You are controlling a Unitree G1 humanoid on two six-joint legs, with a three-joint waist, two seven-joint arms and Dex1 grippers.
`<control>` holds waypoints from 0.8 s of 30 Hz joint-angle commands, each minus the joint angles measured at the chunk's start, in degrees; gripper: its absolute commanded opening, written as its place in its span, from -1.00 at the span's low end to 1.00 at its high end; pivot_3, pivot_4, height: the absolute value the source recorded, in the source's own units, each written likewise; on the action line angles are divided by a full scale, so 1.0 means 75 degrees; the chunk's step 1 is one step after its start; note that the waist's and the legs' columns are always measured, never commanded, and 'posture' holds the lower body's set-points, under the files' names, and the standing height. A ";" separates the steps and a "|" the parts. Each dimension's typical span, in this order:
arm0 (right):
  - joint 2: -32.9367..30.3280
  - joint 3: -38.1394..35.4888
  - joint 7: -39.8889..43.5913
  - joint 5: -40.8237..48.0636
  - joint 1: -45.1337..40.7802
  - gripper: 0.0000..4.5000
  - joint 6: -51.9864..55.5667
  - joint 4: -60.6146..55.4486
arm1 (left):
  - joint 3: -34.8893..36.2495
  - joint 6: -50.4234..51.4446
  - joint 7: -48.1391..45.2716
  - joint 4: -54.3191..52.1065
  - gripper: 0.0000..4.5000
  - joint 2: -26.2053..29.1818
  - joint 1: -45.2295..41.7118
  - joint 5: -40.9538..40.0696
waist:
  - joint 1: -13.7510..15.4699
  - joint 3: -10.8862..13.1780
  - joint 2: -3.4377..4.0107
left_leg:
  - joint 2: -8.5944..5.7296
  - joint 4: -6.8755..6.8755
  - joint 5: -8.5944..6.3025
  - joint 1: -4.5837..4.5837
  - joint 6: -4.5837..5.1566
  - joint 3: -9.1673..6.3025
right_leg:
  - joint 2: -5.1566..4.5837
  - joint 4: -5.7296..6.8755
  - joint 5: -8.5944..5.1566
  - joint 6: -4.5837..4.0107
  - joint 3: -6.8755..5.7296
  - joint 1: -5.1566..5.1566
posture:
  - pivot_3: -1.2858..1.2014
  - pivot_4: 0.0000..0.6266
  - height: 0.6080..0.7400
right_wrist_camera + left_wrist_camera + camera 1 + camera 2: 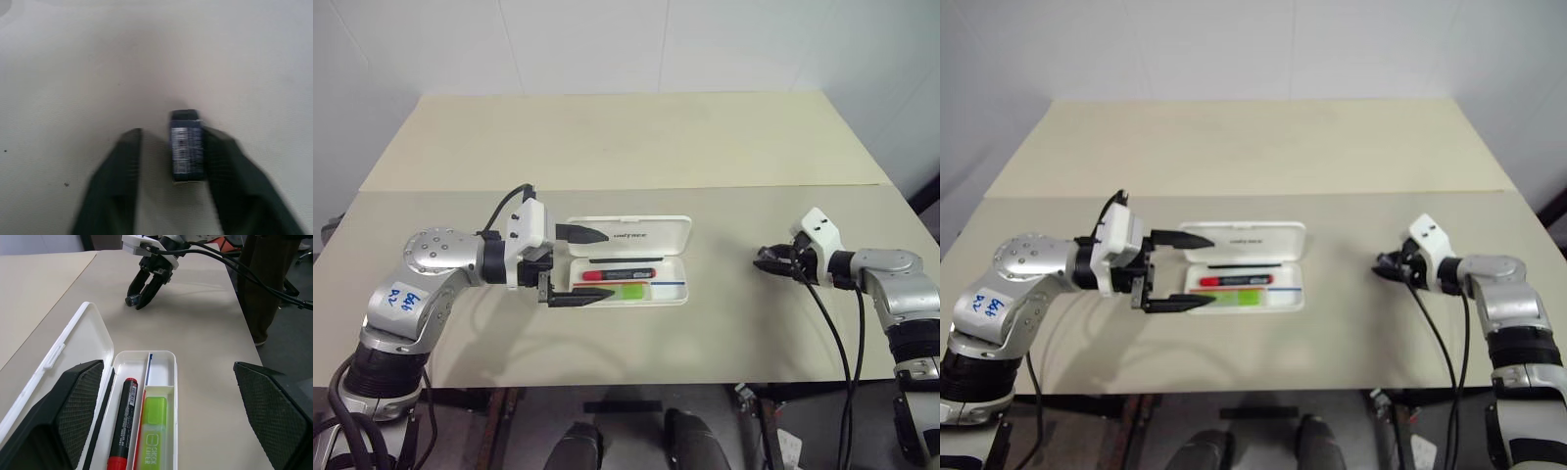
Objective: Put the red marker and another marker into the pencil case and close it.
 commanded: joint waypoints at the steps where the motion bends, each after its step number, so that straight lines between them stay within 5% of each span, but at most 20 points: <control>1: -0.0009 -0.0094 0.0008 -0.0058 -0.0060 -0.80 0.0012 0.0051 | 0.0204 -0.0126 0.0002 -0.0060 1.00 0.0110 -0.0051 -0.0010 | -0.0004 0.0000 0.0000 | 0.0000 0.0004 0.0000 0.0001 0.0000 0.0000 | 0.0000 0.0003 0.0000 0.0000 0.0000 0.0000 | 0.03 -0.52 1.00; 24: 0.1075 0.0179 0.0324 0.0055 -0.0701 -0.82 0.0007 -0.0851 | 0.0852 -0.0030 0.0231 -0.0459 1.00 0.0639 0.0553 -0.0066 | -0.0213 -0.0001 -0.0002 | 0.0029 -0.0016 0.0004 0.0019 -0.0011 0.0013 | 0.0025 0.0042 0.0002 -0.0007 0.0019 -0.0011 | 0.03 -0.52 1.00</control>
